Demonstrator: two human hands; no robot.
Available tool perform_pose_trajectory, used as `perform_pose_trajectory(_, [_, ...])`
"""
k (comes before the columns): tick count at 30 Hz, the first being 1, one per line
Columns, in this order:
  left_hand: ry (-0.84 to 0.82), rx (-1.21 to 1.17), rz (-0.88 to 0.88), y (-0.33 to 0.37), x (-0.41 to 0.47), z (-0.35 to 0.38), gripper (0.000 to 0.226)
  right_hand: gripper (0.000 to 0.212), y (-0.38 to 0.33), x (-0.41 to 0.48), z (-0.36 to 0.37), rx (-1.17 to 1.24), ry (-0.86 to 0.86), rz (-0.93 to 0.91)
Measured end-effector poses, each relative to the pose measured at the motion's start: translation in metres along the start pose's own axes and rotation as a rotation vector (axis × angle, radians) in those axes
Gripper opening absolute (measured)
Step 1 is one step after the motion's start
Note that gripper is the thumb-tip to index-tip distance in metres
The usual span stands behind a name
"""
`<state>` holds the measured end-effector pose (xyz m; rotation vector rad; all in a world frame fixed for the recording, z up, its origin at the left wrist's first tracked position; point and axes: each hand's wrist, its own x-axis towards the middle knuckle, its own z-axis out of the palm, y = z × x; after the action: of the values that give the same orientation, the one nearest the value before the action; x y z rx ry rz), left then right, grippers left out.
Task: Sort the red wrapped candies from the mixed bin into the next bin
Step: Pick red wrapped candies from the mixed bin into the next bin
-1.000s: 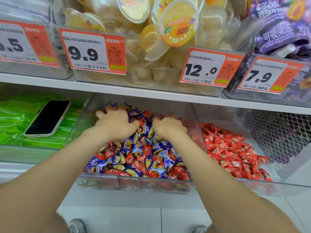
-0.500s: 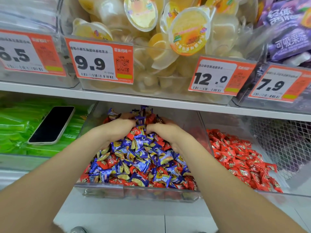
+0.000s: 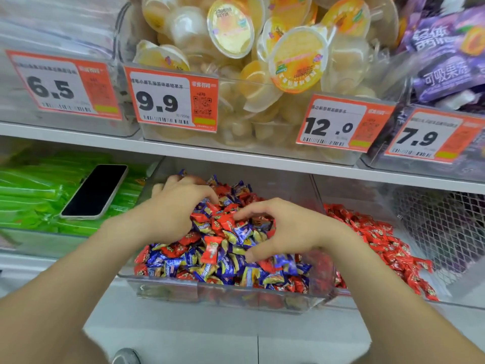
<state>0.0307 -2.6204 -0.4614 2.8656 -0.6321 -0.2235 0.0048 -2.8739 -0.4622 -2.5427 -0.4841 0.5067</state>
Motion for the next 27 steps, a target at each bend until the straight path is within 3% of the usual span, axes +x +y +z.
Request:
perform_pose_trajectory(3, [0.129,-0.189,0.199,0.003,-0.001,-0.002,0.069,0.036,0.006,0.004,0.005,0.093,0.227,0.026])
perform_pose_trajectory(6, [0.116,-0.172,0.266,0.006,0.002,0.007,0.027,0.036,-0.003,0.012,0.017,0.067,0.400,0.082])
perform_pose_trajectory(10, [-0.020,-0.084,0.225,0.002,0.009,0.017,0.062,0.039,-0.017,0.023,0.040,-0.114,0.227,-0.007])
perform_pose_trajectory(15, [-0.009,-0.025,0.121,-0.001,0.013,0.011,0.064,0.007,-0.012,0.037,0.037,-0.139,0.302,0.042])
perform_pose_trajectory(20, [0.028,-0.167,0.118,0.003,0.008,0.007,0.044,0.019,-0.004,0.034,0.026,0.117,0.365,0.040])
perform_pose_trajectory(27, [0.113,-0.051,0.133,0.004,-0.012,0.004,0.020,0.044,-0.020,0.012,0.013,0.357,0.422,0.146])
